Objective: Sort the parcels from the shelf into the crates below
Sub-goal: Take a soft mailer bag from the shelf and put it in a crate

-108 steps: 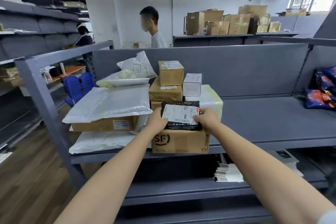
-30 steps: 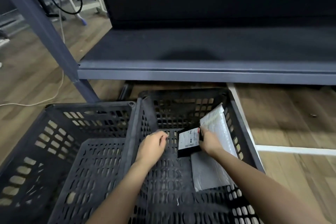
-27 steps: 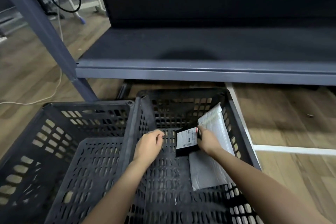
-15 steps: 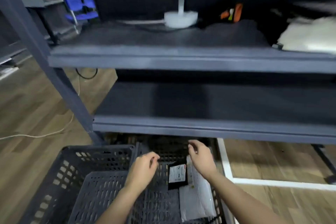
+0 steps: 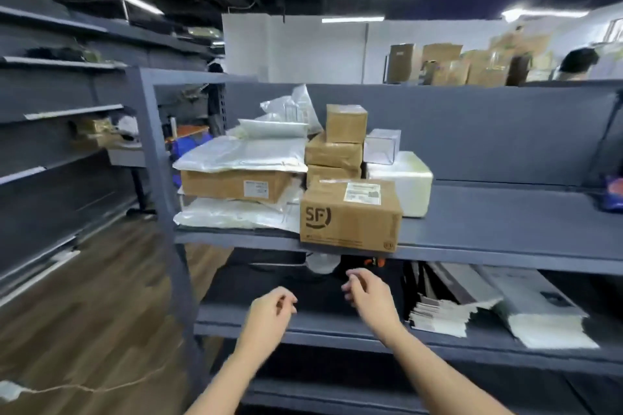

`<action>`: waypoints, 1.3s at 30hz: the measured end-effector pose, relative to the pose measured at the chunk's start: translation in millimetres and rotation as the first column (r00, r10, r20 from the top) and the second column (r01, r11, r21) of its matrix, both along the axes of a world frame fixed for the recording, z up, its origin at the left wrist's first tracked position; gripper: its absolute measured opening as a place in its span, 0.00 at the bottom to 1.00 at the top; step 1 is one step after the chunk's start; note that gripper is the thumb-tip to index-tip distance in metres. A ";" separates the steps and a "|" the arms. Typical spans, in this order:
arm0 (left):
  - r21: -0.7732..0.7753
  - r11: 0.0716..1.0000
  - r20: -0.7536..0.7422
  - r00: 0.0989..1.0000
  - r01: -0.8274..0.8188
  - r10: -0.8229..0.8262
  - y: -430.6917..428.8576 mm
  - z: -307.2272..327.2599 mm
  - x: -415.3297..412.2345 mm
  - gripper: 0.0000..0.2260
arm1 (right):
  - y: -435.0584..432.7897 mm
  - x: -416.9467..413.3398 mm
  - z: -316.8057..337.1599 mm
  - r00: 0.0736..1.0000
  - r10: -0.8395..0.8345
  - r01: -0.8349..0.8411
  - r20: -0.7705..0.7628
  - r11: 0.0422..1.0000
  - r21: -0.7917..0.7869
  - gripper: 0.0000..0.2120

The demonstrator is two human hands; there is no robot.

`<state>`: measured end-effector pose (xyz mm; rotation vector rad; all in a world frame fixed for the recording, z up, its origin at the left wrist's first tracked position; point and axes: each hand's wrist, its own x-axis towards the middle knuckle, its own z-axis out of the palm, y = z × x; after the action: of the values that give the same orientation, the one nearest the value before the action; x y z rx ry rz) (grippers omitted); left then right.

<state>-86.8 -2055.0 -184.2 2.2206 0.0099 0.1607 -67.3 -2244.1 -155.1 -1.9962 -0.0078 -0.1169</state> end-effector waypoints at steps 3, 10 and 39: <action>-0.015 1.000 0.069 0.997 -0.022 0.023 -7.0 86.9 -13.7 0.13 | -8.5 -13.9 85.4 0.996 -0.033 0.035 0.085 0.999 -0.014 0.08; -0.042 0.995 0.210 0.973 -0.086 0.093 -4.8 205.0 -10.0 0.09 | -17.1 -18.4 190.7 0.995 -0.051 0.045 0.084 0.996 0.080 0.11; -0.230 0.952 0.056 0.974 -0.201 0.219 98.0 276.7 263.8 0.23 | 107.9 245.7 253.0 0.990 0.076 -0.028 -0.122 0.933 0.358 0.25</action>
<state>177.0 -1957.0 92.5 1.9831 0.2119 0.3499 178.3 -2136.2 97.9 -1.6352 0.0442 0.0494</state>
